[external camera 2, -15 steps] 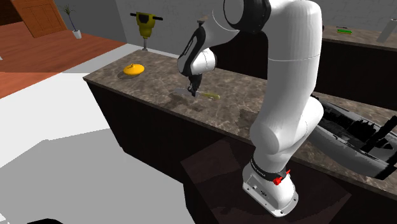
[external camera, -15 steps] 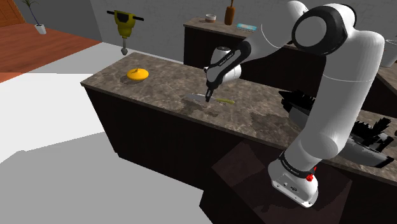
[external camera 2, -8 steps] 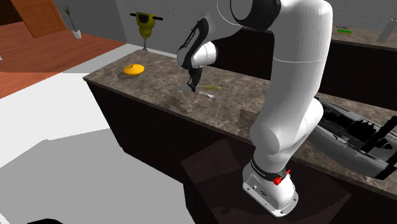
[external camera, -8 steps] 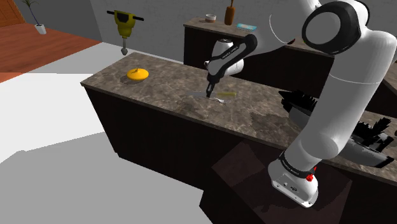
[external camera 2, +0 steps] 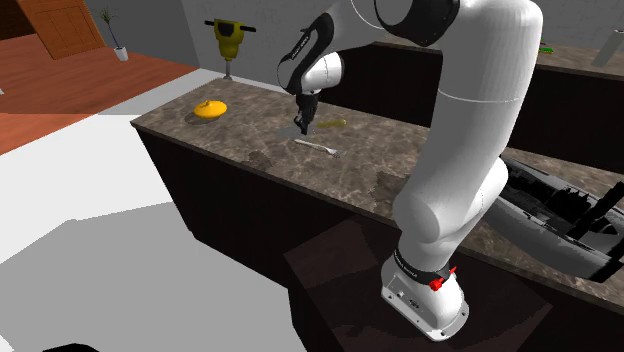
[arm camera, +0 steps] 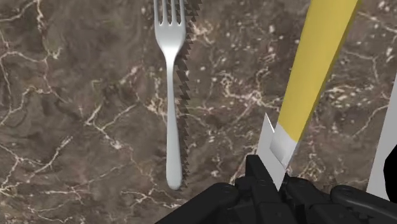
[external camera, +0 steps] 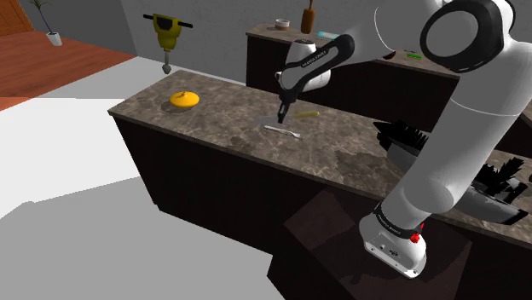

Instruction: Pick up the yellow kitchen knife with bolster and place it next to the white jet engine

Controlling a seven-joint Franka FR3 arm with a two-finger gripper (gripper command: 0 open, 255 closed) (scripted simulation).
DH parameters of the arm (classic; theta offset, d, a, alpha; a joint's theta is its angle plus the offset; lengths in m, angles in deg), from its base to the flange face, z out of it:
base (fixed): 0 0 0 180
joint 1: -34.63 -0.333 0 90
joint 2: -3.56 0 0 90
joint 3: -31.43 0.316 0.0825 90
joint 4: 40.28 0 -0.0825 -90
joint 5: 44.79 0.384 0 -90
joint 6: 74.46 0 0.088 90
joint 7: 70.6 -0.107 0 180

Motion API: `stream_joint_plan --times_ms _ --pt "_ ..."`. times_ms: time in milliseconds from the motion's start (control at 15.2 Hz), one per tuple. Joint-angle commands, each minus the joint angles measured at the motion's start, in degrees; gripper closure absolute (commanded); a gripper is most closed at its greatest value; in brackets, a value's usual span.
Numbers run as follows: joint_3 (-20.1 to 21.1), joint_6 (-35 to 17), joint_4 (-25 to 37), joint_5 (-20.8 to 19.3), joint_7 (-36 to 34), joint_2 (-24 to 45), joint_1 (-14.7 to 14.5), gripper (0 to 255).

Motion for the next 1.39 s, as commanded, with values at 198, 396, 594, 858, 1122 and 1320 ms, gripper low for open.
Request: stream_joint_plan --times_ms 198,396,594,858,1122,1320 --pt "-0.1 3.6 1.0 -0.7 -0.7 -2.6 -0.2 255" --pt "-0.2 5.8 1.8 -1.0 -1.0 -4.0 -0.2 255" --pt "-0.2 8.0 2.7 -1.3 -1.2 -5.3 -0.2 255" --pt "-0.2 10.9 4.2 -1.6 -1.5 -6.8 -0.2 255" --pt "-0.2 13.9 5.8 -1.9 -1.8 -8.2 -0.2 255" --pt "-0.2 16.1 7.1 -2.1 -1.9 -9.1 -0.2 255"
